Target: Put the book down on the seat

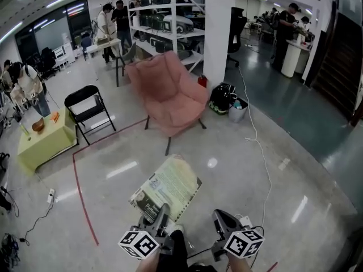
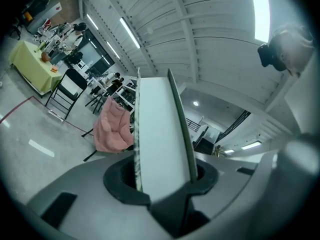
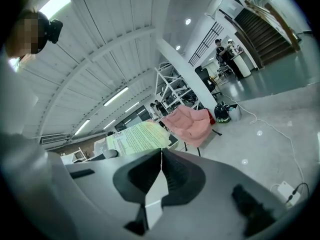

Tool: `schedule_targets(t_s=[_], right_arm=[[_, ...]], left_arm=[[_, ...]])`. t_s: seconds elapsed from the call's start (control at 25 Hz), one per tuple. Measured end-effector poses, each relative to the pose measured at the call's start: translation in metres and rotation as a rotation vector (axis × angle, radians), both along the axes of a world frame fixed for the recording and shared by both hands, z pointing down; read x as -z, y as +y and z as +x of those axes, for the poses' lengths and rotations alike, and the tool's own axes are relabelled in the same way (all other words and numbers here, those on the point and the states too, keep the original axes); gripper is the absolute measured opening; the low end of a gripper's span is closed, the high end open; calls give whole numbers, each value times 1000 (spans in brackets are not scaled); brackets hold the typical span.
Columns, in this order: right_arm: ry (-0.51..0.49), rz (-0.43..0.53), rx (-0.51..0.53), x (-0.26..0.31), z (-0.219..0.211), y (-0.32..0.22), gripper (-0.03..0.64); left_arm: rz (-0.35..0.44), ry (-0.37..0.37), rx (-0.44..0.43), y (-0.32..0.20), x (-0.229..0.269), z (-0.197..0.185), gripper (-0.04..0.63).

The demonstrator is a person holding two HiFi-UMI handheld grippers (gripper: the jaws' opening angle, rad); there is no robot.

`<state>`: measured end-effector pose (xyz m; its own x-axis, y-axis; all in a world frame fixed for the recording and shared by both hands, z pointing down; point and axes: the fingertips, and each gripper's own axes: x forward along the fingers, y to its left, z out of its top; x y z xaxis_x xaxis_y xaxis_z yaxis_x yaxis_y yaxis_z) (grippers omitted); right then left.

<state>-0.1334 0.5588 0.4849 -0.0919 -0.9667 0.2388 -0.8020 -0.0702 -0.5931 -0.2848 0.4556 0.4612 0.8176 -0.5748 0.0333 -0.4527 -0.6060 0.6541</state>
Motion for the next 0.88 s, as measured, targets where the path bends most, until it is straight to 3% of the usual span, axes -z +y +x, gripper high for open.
schedule_targets(t_s=[0.48,0.88], right_arm=[[-6,13,-39,14,28,-153,12],[22,-18,-54,13,45,-232,12]], left_arm=[[-13,12,-6,-141,11,21,167],[-27,15,-24,-213,10,39,167]])
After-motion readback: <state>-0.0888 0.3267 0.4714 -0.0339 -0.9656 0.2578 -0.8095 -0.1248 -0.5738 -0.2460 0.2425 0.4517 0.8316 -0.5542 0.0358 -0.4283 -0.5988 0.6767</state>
